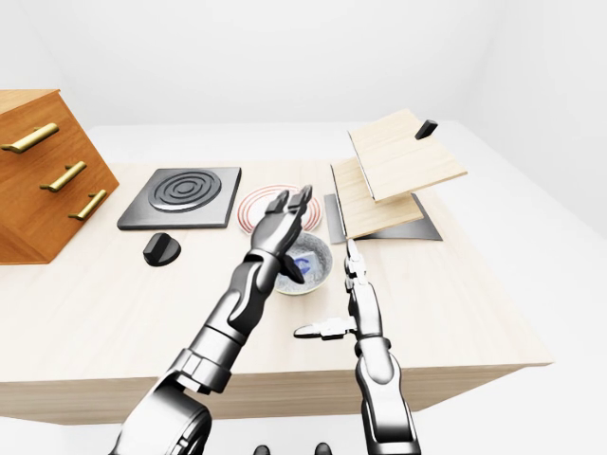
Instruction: Pick up the cream cheese and put it in the bowl.
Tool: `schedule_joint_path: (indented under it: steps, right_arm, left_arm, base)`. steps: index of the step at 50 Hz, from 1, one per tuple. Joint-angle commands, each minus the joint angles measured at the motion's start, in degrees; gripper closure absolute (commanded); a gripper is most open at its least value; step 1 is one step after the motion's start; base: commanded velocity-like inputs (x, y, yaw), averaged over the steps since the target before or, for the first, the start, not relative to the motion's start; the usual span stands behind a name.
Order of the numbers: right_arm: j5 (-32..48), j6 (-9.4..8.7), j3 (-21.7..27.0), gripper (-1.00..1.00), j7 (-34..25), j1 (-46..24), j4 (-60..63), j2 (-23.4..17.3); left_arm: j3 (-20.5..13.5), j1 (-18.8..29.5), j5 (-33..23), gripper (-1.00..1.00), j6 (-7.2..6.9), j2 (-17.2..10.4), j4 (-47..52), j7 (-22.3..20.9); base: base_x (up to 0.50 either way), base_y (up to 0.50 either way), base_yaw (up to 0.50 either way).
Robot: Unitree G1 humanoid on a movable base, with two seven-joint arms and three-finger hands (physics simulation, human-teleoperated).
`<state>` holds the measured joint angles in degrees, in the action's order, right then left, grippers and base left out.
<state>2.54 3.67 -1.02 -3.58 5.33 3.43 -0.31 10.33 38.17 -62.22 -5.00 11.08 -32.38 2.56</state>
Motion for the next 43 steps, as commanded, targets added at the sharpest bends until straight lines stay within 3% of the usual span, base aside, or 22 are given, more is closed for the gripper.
schedule_joint_path:
  steps: [1, 8, 16, 20, 23, 27, 29, 37, 43]
  right_arm:
    - [-0.5, -0.92, -0.1, -1.00, -0.3, -0.4, 0.0, 0.0]
    - [-0.3, -0.68, -0.3, -1.00, -0.2, -0.6, -0.6, 0.1]
    - [-0.3, -0.64, -0.3, -1.00, -0.2, -0.7, -0.7, 0.1]
    - [-0.2, -0.81, -0.4, -1.00, -0.1, -0.4, -0.1, 0.1]
    - [0.0, -1.21, -0.6, -1.00, 0.0, 0.0, 0.8, 0.2]
    - [1.2, -6.96, -2.5, -1.00, 1.1, -0.2, 8.3, 0.8]
    - [3.1, -8.67, -3.1, -1.00, 2.2, -0.8, 10.0, 0.7]
    - [5.0, -8.67, -3.7, -1.00, 2.9, -5.5, 16.5, 1.0]
    - [6.9, -8.67, -4.6, -1.00, 2.9, -8.8, 22.1, 1.4]
  left_arm:
    - [1.0, -1.0, 0.3, -1.00, 0.00, -0.4, 10.9, -5.8]
    - [2.7, -4.9, -5.7, -1.00, 0.00, 0.6, 24.0, -12.2]
    - [1.3, -7.9, -4.4, -1.00, 0.00, 0.3, 31.4, -14.3]
    - [0.9, -10.9, -0.2, -1.00, 0.00, -0.3, 35.3, -14.2]
    - [1.1, -14.3, 8.2, -1.00, 0.00, 0.2, 42.3, -15.4]
    - [1.7, -17.9, 18.9, -1.00, 0.00, 0.1, 53.3, -15.1]
    - [2.9, -19.8, 20.0, -1.00, 0.00, -0.8, 58.0, -14.7]
    - [2.8, -24.6, 29.7, -1.00, 0.00, -3.0, 69.6, -15.3]
    - [2.6, -28.7, 34.4, -1.00, 0.00, -6.2, 72.9, -11.8]
  base:
    - [0.00, 0.00, 0.00]
    - [0.00, 0.00, 0.00]
    - [0.00, 0.00, 0.00]
    - [0.00, 0.00, 0.00]
    - [0.00, 0.00, 0.00]
    - [0.00, 0.00, 0.00]
    - [0.00, 0.00, 0.00]
    - [0.00, 0.00, 0.00]
    - [0.00, 0.00, 0.00]
